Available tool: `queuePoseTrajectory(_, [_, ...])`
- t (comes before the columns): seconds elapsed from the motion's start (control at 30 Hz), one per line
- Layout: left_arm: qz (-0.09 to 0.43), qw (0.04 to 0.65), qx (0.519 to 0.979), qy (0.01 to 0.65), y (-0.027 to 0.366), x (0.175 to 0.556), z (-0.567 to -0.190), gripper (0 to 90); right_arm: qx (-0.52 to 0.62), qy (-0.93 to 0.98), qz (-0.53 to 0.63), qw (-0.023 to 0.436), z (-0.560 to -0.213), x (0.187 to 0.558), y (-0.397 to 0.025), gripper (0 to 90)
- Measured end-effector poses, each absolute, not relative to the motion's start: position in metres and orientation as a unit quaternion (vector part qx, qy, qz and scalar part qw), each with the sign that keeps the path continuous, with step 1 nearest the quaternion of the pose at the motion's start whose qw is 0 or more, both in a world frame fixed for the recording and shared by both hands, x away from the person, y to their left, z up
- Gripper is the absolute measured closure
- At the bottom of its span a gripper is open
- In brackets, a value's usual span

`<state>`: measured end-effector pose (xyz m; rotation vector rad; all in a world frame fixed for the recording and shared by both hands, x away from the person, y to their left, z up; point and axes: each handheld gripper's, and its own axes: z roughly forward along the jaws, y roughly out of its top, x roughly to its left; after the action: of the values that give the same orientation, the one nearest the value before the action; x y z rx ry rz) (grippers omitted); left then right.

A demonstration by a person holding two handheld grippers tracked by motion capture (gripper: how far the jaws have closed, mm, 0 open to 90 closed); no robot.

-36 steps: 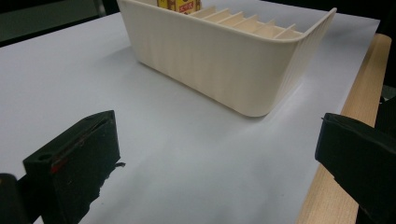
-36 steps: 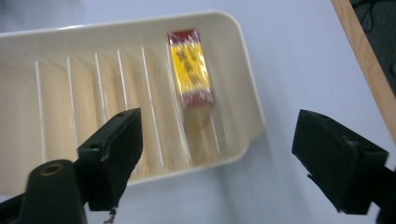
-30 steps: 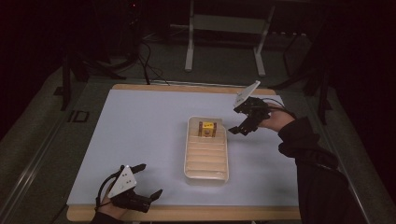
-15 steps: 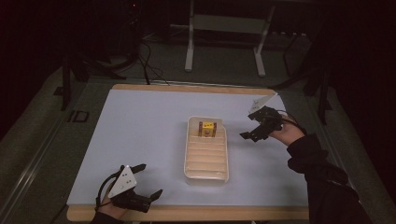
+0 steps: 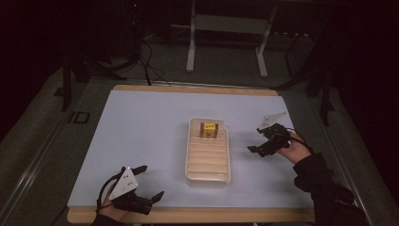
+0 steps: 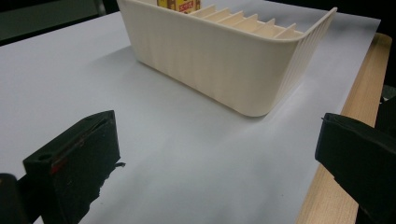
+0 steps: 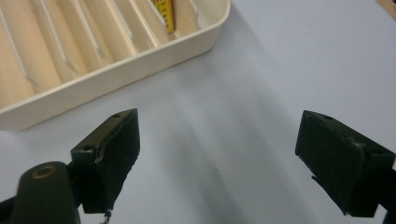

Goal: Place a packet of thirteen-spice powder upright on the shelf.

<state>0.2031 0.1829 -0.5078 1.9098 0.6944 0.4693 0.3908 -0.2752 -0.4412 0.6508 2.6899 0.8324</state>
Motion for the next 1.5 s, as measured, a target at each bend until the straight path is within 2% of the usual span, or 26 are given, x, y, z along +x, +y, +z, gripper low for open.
queuePoseTrajectory(0.33, [0.194,0.503,0.791,0.288,0.182,0.203,-0.508,0.0,0.271,0.887,0.336,0.167,-0.459,0.368,-0.291,13.8])
queuePoseTrajectory(0.43, [0.194,0.503,0.792,0.286,0.182,0.203,-0.508,0.0,0.300,0.869,0.341,0.195,-0.464,0.363,-0.299,13.8])
queuePoseTrajectory(0.77, [0.193,0.505,0.792,0.284,0.182,0.202,-0.507,0.0,0.358,0.833,0.353,0.229,-0.475,0.350,-0.315,13.7])
queuePoseTrajectory(1.13, [0.192,0.504,0.794,0.280,0.182,0.202,-0.507,0.0,0.386,0.808,0.385,0.223,-0.481,0.328,-0.328,13.7])
queuePoseTrajectory(1.5, [0.190,0.506,0.794,0.280,0.182,0.203,-0.508,0.0,0.403,0.788,0.407,0.225,-0.480,0.327,-0.338,13.8])
